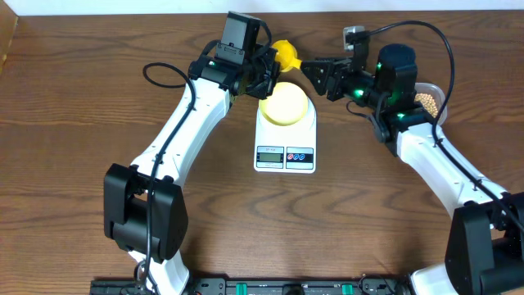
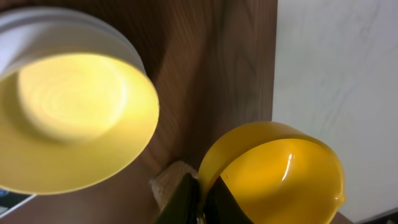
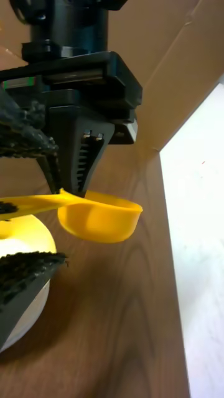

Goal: Scoop item into bowl and weigh 50g on scale
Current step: 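Grasp the scoop handle with the right gripper, release left gripper, then move the scoop with the right gripper over the soybean tub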

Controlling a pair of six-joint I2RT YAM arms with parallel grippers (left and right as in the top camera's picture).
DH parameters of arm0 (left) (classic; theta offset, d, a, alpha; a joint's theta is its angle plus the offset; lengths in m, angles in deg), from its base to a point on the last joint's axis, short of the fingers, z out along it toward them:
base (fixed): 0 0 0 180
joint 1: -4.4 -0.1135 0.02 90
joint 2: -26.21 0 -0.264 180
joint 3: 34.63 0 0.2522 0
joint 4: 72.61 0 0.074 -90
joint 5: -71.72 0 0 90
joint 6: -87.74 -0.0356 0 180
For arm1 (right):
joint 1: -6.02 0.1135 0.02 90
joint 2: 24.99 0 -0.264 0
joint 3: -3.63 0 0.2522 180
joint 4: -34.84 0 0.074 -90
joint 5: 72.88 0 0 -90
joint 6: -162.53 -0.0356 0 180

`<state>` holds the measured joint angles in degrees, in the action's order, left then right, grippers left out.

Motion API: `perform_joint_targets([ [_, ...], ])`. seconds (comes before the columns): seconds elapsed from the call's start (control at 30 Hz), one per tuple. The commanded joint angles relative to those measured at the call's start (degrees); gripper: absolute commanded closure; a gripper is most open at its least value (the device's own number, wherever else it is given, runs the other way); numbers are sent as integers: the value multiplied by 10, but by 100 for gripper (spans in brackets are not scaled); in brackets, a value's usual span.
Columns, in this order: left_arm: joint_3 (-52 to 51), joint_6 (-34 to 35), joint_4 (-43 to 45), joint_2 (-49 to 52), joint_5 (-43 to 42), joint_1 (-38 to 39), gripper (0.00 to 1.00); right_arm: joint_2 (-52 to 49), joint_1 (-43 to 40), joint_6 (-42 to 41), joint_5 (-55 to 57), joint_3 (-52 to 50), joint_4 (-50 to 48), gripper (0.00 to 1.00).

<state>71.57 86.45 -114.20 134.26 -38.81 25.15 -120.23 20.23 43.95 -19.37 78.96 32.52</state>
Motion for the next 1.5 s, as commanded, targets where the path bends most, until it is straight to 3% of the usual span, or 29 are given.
perform_joint_targets([
  [0.0,2,-15,-2,-14,-36,3,93,-4,2,-14,3,10,1,56],
  [0.37,2,-16,-6,-14,-44,10,92,-4,11,-16,1,10,11,65],
  [0.63,2,-16,-17,-14,-43,10,93,-4,12,-16,1,10,17,82],
  [0.77,2,-16,-17,-14,-43,10,92,-4,12,-16,1,10,17,98],
  [0.87,2,-16,-17,-14,-43,9,92,-4,12,-16,1,10,18,99],
  [0.93,2,-16,-17,-14,-42,8,84,-4,12,-16,1,10,20,99],
  [1.03,2,-16,-17,-14,-34,5,35,-4,11,-16,1,10,22,99],
  [1.1,2,-17,-17,-14,-28,4,21,-4,6,-16,3,10,21,99],
  [1.3,2,-100,-7,-14,-28,-15,16,-4,-25,-16,27,10,19,99],
  [1.47,2,-346,18,-24,-41,-49,16,-4,-62,-16,28,10,12,99],
])
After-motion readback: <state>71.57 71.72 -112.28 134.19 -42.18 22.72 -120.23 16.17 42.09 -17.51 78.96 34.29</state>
